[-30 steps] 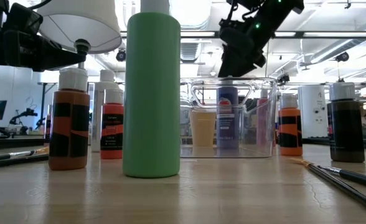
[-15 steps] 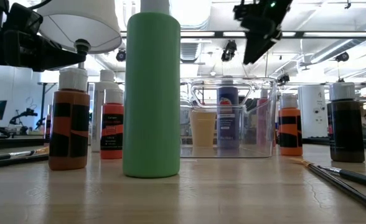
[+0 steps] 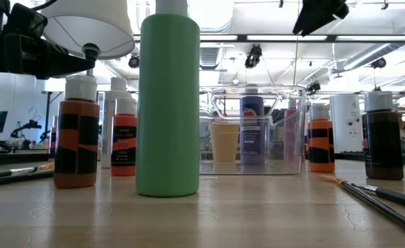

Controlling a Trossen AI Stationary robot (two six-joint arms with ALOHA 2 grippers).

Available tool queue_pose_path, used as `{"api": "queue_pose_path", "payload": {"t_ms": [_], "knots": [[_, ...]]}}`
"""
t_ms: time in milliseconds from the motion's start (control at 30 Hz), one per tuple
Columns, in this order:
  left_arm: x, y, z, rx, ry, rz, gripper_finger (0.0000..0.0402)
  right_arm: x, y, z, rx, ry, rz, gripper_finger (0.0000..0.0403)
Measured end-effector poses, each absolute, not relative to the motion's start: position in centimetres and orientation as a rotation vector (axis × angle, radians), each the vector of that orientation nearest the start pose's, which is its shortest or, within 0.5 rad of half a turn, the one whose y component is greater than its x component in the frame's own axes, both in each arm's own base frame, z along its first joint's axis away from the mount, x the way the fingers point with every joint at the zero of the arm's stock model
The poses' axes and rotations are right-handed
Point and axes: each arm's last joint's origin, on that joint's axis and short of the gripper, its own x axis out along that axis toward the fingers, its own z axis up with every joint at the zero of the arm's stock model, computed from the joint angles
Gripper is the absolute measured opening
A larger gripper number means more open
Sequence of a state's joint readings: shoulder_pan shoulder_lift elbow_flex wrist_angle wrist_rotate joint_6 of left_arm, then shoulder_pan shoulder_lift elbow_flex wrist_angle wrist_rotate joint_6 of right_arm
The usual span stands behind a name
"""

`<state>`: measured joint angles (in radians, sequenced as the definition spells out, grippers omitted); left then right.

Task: Pick & Place Paint Supplies
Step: Put the red paint bottle into the transparent bin

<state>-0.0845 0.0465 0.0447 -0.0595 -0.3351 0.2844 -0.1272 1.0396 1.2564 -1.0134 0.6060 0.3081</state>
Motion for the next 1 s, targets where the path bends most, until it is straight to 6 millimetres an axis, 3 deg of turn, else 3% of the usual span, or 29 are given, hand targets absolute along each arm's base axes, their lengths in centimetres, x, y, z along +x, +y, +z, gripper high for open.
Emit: {"api": "queue_pose_path", "payload": {"t_ms": [333,667,1000], "knots": [[9.7,0.1,16.9,0.296,0.096,0.24,0.0023,16.0,-4.2,36.4,0.061,0.774,-0.863,0.0236],[9.7,0.1,17.0,0.296,0.096,0.24,0.0023,16.0,-4.5,31.4,0.103,0.767,-0.893,0.0266],[9.7,0.1,17.0,0.296,0.095,0.24,0.0023,16.2,-7.2,27.3,0.172,0.707,-0.945,0.0263]]}}
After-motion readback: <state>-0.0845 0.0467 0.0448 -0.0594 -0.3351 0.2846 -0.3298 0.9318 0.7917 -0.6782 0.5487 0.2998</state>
